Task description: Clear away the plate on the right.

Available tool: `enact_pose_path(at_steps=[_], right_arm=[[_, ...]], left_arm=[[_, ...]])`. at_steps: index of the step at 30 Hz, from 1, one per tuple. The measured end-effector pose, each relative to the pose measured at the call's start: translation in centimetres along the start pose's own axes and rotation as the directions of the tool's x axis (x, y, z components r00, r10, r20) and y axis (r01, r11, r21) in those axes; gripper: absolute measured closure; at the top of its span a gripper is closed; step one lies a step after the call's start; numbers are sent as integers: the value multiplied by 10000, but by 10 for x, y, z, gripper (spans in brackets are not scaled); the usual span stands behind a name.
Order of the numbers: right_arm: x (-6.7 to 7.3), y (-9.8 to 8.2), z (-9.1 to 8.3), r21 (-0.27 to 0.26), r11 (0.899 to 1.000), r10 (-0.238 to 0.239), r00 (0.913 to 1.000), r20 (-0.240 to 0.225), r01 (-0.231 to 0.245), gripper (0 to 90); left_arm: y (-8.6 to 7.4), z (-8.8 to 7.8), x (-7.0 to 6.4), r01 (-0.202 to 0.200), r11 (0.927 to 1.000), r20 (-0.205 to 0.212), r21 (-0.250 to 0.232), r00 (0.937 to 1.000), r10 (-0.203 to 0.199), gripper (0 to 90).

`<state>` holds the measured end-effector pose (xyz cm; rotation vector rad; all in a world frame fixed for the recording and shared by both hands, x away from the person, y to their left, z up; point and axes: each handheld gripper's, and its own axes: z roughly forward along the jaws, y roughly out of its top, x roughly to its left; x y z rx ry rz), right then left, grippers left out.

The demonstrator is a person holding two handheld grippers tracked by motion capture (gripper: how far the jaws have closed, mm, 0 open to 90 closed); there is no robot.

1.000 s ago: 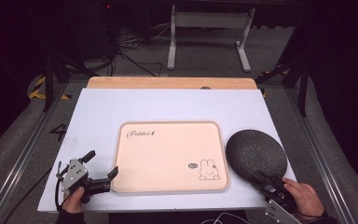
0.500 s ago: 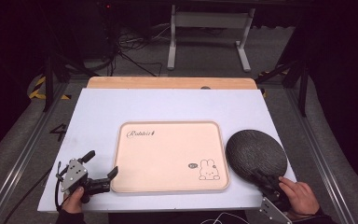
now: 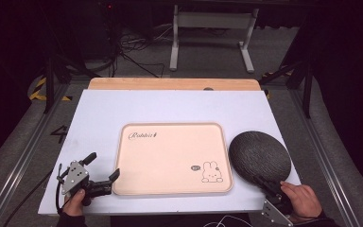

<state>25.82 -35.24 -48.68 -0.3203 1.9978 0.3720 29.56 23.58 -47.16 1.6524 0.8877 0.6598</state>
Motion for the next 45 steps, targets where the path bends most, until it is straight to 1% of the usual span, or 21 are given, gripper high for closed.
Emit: enact_pose_path(at_steps=[4, 6, 8, 9, 10, 11, 13, 14, 15, 16, 19, 22, 27, 35, 37, 38, 45], right_arm=[[0, 1, 0, 46, 10000, 70, 10000, -8, -70, 814], [-1, 2, 0, 159, 9999, 40, 10000, -18, -40, 814], [-1, 5, 1, 368, 9993, 89, 10000, 5, -90, 816], [-1, 7, 1, 563, 9984, 82, 10000, 9, -82, 818], [-1, 8, 0, 679, 9977, -20, 10000, 16, 19, 822], [-2, 9, 0, 750, 9972, -42, 10000, 55, 38, 825], [-3, 10, -1, 821, 9966, 56, 9999, 146, -68, 838], [-3, 10, -1, 821, 9966, 56, 9999, 146, -68, 838], [-5, 11, -2, 1014, 9948, 32, 9999, 170, -49, 843], [-6, 12, -2, 1087, 9941, -5, 9998, 178, -15, 845], [-8, 15, -1, 1217, 9925, 59, 9999, 134, -75, 848], [-11, 17, -2, 1390, 9901, 155, 9997, 186, -180, 854], [-16, 18, -4, 1523, 9877, 346, 9993, 109, -359, 856], [-27, 18, -6, 1524, 9850, 837, 9964, -110, -811, 857], [-28, 18, -5, 1515, 9852, 834, 9964, -145, -803, 857], [-32, 17, -5, 1526, 9843, 939, 9953, -244, -891, 857], [-41, 15, 0, 1681, 9828, 855, 9954, -443, -769, 857]], left_arm=[[0, 0, 0, -7, 10000, 0, -1, 10000, 7, 4], [0, 0, 0, 12, 10000, -12, 3, 10000, -12, 3], [0, 0, 0, -4, 10000, -10, -2, 10000, 4, 3], [0, 0, 0, -21, 10000, -10, -10, 10000, 21, 3], [0, 0, 0, -19, 10000, -5, -8, 10000, 19, 3], [0, 0, 0, -3, 10000, -7, -7, 10000, 3, 3], [0, 0, 0, 7, 10000, -7, -9, 10000, -7, 4], [0, 0, 0, 5, 10000, -4, -7, 10000, -5, 4], [0, 0, 0, 8, 10000, -7, -6, 10000, -8, 3], [0, 0, 0, 7, 10000, -7, -3, 10000, -7, 3], [0, 0, 0, -21, 10000, 3, -6, 10000, 21, 3], [0, 0, 0, -23, 10000, -2, 1, 10000, 23, 3], [0, 0, 0, -18, 10000, 4, 0, 10000, 18, 3], [0, 0, 0, -2, 10000, -6, -16, 10000, 2, 3], [0, 0, 0, 19, 10000, -24, -48, 10000, -20, 3], [0, -1, 0, 5, 10000, -7, -19, 10000, -5, 3], [0, -1, 0, 3, 10000, -22, -18, 10000, -3, 3]])
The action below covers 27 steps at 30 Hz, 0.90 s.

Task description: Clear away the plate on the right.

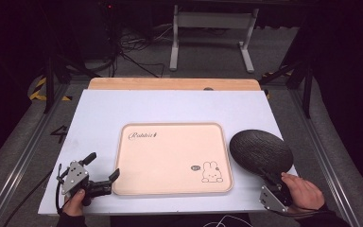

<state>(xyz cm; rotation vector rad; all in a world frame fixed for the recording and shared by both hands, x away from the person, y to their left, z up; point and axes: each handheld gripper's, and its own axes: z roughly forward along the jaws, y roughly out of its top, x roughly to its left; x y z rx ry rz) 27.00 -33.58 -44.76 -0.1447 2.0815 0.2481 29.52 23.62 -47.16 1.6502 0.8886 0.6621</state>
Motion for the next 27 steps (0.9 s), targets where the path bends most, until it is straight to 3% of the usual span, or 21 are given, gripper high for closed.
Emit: enact_pose_path(at_steps=[15, 27], right_arm=[[-34, 6, -2, 8, 9998, 198, 9995, 232, -199, 856], [-50, 17, -3, -289, 9996, 66, 9988, 477, -53, 857]], left_arm=[[0, 0, 0, -4, 10000, 3, 12, 10000, 4, 3], [0, 1, 0, 53, 10000, 12, 78, 10000, -53, 4]])
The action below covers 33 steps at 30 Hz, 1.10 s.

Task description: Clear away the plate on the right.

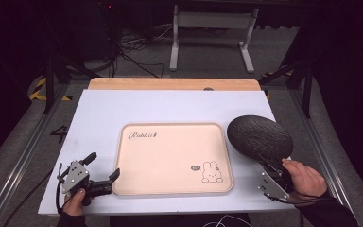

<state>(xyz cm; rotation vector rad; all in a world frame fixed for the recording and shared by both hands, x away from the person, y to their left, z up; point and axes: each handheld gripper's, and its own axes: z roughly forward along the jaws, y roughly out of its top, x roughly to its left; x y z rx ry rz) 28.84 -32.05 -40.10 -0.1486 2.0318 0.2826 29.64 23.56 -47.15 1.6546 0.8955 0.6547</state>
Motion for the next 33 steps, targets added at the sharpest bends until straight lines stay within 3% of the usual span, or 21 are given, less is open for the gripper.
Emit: enact_pose_path(at_steps=[12, 25, 33], right_arm=[[-12, 25, 12, -564, 9979, -326, 9995, 49, 329, 857], [-22, 54, 27, -1151, 9908, -717, 9974, -50, 706, 856], [-28, 71, 33, -1462, 9840, -1007, 9948, 156, 1019, 857]], left_arm=[[0, -1, -1, -97, 9999, -132, -44, 9999, 97, 3], [-1, -2, -2, -105, 9998, -188, -151, 9998, 102, 3], [-1, -1, -2, -105, 9998, -177, -146, 9998, 102, 3]])
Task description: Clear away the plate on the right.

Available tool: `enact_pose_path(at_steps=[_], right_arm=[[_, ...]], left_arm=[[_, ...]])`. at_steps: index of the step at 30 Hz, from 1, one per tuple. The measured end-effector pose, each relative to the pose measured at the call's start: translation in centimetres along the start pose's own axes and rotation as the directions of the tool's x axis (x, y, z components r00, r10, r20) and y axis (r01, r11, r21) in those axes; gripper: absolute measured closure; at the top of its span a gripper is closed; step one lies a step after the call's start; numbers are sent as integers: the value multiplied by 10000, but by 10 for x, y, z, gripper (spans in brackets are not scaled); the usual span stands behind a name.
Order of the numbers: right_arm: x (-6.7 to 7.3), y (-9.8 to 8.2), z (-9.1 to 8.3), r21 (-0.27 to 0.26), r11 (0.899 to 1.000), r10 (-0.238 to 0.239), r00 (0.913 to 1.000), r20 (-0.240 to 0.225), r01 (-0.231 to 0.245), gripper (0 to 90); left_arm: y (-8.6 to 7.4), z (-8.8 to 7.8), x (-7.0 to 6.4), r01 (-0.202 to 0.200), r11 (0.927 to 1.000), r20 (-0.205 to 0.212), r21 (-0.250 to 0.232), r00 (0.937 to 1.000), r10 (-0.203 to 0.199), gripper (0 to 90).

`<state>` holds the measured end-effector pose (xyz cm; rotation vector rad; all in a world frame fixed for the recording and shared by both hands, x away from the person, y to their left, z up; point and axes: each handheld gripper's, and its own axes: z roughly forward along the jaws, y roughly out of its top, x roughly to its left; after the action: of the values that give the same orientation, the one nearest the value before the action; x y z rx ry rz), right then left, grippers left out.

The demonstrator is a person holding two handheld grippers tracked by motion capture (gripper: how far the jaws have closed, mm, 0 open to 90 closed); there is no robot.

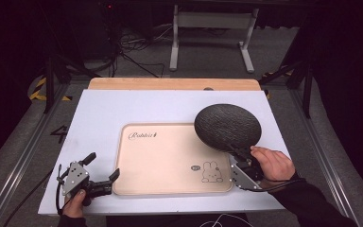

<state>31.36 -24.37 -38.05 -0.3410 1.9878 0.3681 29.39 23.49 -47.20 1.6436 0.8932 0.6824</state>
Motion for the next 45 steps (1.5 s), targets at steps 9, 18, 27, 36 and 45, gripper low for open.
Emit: enact_pose_path(at_steps=[9, 18, 27, 36, 45], right_arm=[[-8, 19, 12, -422, 9991, -4, 10000, -79, 1, 856], [-12, 36, 24, -774, 9970, -108, 9999, -118, 99, 855], [-16, 51, 31, -1101, 9938, -166, 9998, -74, 157, 853], [-15, 64, 40, -1376, 9903, -222, 9997, -130, 202, 853], [-15, 82, 49, -1711, 9848, -327, 9994, -134, 300, 852]], left_arm=[[0, 0, 1, -3, 10000, 66, 37, 10000, 2, 3], [0, 1, 1, -8, 9999, 107, 109, 9999, 6, 3], [0, 1, 1, 10, 10000, 107, 92, 9999, -11, 3], [1, 1, 1, 19, 9999, 125, 114, 9999, -20, 3], [1, 2, 1, -6, 9999, 155, 134, 9999, 4, 3]])
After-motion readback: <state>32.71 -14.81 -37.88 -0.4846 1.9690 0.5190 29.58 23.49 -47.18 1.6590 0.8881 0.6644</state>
